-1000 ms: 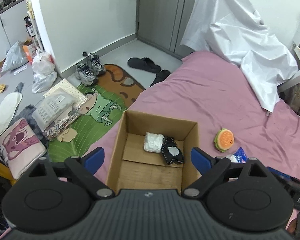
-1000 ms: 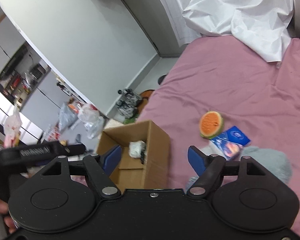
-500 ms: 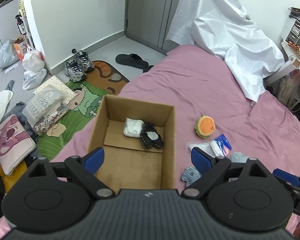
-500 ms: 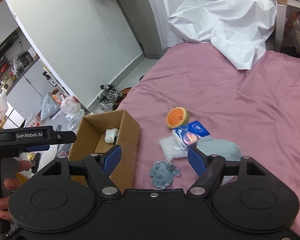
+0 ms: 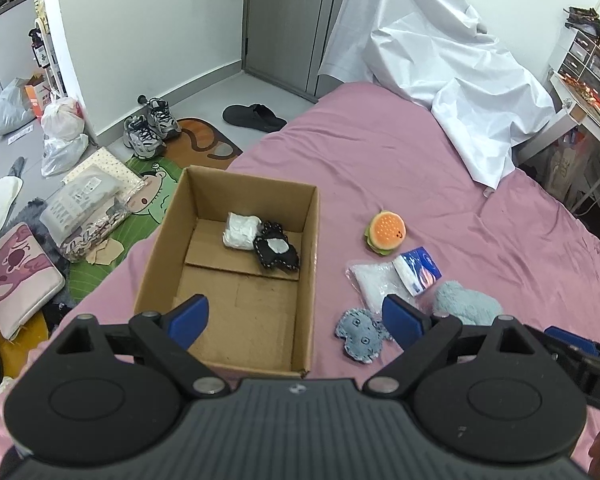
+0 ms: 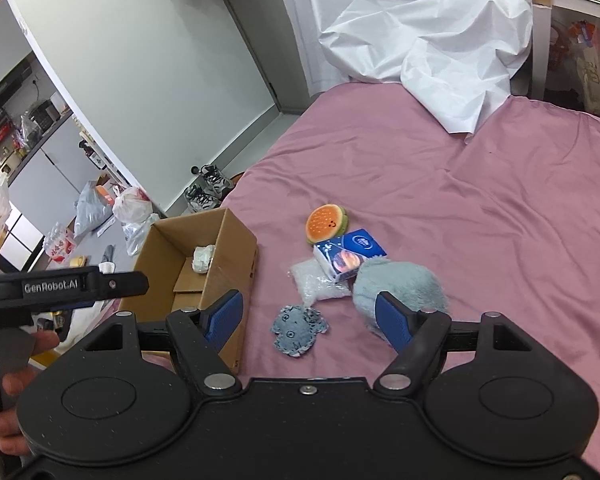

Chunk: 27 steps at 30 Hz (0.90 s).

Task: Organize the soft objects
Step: 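Move the right tool back to the fluffy grey-blue plush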

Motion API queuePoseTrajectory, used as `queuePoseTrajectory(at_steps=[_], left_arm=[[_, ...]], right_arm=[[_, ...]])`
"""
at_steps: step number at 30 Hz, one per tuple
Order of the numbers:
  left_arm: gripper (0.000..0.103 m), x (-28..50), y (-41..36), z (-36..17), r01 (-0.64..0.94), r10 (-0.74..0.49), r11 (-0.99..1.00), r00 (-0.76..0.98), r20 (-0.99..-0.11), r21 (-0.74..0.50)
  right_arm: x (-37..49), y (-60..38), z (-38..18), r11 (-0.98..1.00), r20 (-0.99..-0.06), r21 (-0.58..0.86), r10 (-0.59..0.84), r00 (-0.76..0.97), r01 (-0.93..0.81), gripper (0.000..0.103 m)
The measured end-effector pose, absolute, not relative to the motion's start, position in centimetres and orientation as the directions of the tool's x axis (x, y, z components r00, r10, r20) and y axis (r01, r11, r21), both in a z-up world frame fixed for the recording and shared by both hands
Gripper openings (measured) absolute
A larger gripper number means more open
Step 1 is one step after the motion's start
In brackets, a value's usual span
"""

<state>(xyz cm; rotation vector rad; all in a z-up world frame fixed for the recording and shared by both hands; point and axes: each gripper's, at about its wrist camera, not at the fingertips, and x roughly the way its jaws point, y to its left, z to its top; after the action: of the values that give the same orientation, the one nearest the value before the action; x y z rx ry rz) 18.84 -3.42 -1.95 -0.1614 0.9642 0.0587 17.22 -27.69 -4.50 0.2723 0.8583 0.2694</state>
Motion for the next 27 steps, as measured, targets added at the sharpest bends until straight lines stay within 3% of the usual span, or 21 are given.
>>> queuePoseTrajectory(at_steps=[15, 25, 27], left_arm=[[0.093, 16.8, -6.3, -3.2, -0.189, -0.013, 0.971, 0.562, -0.827, -0.144], [0.092, 17.5, -7.5, -4.1, -0.224, -0.024, 0.957, 0.575, -0.818, -0.186], [0.091, 17.7, -7.7, -4.3, -0.229, -0.026, 0.955, 0.573, -0.819, -0.191]], right_arm=[[18.0, -30.9, -5.7, 0.916, -0.701, 0.387, 0.368, 0.611, -0.107, 0.069], [20.2, -30.2, -7.6, 0.899, -0.738, 0.407, 0.428, 0.522, -0.162, 0.036], [20.9, -30.0, -8.0, 0.897, -0.75, 0.407, 0.436, 0.498, -0.173, 0.033]])
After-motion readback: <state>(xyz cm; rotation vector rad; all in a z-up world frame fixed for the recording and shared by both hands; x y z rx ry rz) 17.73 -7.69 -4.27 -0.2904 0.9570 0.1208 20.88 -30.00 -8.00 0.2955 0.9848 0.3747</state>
